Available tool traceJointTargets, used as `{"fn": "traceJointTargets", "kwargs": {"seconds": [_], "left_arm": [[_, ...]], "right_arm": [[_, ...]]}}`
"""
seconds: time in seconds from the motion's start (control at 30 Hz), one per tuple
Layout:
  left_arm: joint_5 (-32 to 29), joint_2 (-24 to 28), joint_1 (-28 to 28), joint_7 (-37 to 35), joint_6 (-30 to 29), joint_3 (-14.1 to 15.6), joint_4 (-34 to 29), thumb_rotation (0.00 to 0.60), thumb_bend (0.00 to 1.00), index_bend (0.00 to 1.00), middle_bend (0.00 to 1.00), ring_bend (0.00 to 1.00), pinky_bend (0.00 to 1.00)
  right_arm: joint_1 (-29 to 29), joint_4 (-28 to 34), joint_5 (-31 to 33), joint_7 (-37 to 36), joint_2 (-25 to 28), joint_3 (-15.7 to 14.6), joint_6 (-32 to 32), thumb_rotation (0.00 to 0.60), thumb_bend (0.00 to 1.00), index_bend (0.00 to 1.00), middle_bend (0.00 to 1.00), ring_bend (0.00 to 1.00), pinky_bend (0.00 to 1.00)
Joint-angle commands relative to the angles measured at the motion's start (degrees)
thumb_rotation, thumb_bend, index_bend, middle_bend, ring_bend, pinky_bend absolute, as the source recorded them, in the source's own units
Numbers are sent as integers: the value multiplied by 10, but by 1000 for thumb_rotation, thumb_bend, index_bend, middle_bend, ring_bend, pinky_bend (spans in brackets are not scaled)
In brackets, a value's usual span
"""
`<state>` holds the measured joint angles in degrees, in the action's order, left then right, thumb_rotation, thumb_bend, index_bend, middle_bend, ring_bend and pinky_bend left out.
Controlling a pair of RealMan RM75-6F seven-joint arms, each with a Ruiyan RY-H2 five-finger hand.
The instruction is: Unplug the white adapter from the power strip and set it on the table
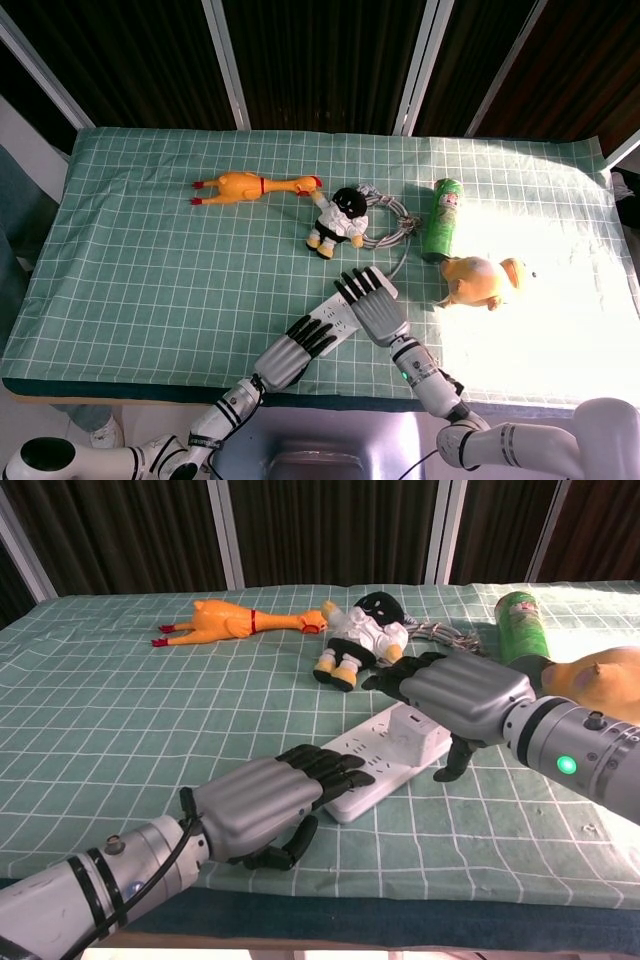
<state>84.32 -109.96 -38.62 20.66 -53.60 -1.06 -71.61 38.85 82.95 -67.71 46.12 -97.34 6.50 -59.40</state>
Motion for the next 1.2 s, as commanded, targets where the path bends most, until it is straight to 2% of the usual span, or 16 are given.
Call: {"fn": "traceJointTargets", "kwargs": {"seconds": [0.03, 0.17, 0.37, 0.63, 0.87, 1.2], "left_arm": [[0, -1, 0, 0, 0, 1, 1, 600, 808, 0, 0, 0, 57], [-1, -1, 0, -1, -1, 2, 3, 600, 808, 0, 0, 0, 56], [-2, -2, 1, 0, -1, 6, 6, 600, 809, 0, 0, 0, 56], [-4, -3, -3, -1, 3, 3, 11, 599, 811, 0, 0, 0, 56], [-3, -3, -2, -1, 0, 5, 12, 599, 812, 0, 0, 0, 57], [-5, -4, 0, 0, 0, 9, 17, 599, 812, 0, 0, 0, 57]], "right_arm": [[4, -7, -7, 3, -7, -4, -2, 600, 251, 240, 193, 47, 230], [5, -14, -14, 2, -16, -5, -11, 600, 280, 297, 234, 78, 260], [7, -20, -12, 17, -22, -7, -15, 600, 323, 363, 244, 109, 287], [7, -22, -7, 27, -25, -7, -20, 600, 372, 407, 268, 142, 323], [7, -25, -10, 22, -29, -8, -23, 600, 376, 438, 292, 169, 344], [2, -34, -36, -5, -34, -11, -40, 600, 394, 628, 429, 299, 459]]}}
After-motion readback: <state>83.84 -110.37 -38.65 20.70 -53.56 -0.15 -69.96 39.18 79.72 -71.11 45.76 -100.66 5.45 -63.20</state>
